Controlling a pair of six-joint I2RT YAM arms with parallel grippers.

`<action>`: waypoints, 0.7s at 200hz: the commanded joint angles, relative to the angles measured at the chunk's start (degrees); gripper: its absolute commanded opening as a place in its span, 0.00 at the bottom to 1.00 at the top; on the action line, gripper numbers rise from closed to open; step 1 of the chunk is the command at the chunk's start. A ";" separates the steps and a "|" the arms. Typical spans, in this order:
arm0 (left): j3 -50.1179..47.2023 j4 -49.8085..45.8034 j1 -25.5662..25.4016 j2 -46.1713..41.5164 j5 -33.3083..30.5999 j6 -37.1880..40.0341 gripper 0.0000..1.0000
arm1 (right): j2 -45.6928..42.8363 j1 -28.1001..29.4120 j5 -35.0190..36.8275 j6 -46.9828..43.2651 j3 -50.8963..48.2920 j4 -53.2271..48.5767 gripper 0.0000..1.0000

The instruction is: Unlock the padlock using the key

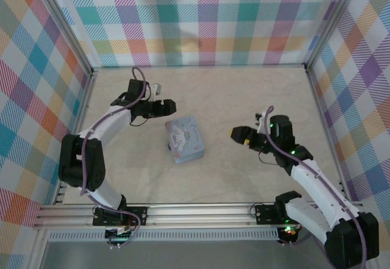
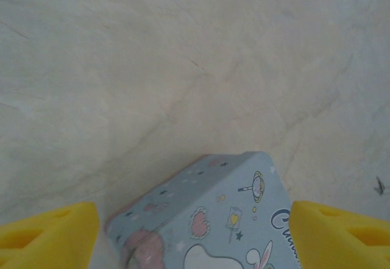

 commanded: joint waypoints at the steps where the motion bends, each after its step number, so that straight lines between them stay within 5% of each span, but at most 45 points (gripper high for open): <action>1: 4.14 -5.70 -2.09 3.68 0.88 3.24 0.81 | -0.34 6.00 0.66 5.47 -3.89 0.00 0.79; 54: 10.41 -10.83 -3.92 10.65 -0.59 6.49 0.79 | 7.63 20.50 6.33 11.24 -5.49 9.58 0.78; 140: 0.46 -9.31 -5.21 2.10 0.20 4.42 0.73 | 27.66 25.50 4.16 15.18 0.96 25.33 0.73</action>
